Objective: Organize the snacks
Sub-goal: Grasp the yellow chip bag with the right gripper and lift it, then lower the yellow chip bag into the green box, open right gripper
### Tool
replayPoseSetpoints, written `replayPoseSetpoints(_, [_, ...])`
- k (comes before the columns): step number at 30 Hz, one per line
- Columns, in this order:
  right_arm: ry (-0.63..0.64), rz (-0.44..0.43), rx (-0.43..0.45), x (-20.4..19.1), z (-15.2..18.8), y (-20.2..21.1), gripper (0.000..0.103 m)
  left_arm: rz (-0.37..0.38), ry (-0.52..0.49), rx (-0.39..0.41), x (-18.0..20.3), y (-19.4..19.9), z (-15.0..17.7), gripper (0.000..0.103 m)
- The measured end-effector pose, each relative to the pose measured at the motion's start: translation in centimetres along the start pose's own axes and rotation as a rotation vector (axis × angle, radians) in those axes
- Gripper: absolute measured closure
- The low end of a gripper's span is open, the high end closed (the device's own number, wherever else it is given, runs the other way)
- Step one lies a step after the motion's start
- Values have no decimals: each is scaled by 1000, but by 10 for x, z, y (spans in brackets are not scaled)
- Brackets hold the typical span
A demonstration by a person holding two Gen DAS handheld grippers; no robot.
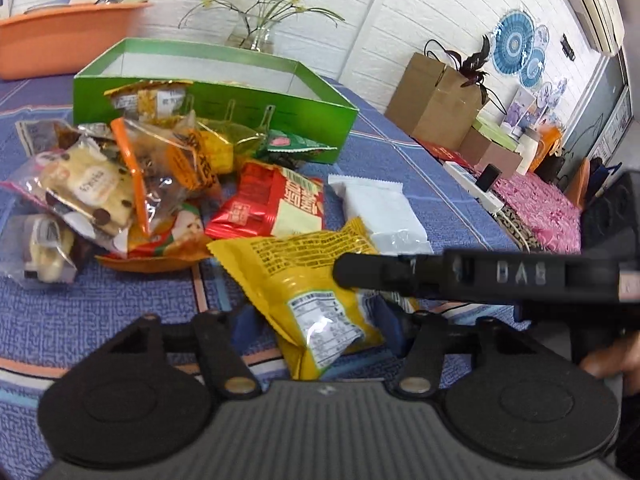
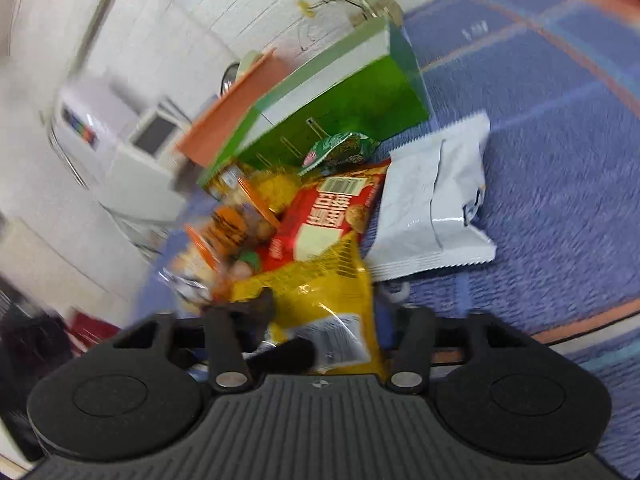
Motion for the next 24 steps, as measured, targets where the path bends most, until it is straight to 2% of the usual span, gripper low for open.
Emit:
replayPoseSetpoints(3, [82,35,43,-17,3,11,39,10,-1,18,2,8,1,49])
replayPoseSetpoints(7, [139,34,106,-29,3,30,39,11,-50,88,8,28,-1,50])
replayPoseSetpoints(16, [210,-58,114,-49,-20,11,39,-57,-67,172,-2,51,-18,50])
replayPoseSetpoints(20, [269,-129,160,-60,-52,-1,39,-115,-114,244,-9,56,-52,50])
replayPoseSetpoints(24, [282,-168,257,-63,-101,-15,39,-152,-166,296,-14,46,-110,51])
Point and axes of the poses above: each gripper's, at about its wrist camera, not at the fingertips, and y roughly against the way its jaws point, x to its right, z to its underside, the point moved 3 cm from there along -y, roughly the way its jaws point, and after that the axes turned 3 degrees about -z, right-handed, at the moved point
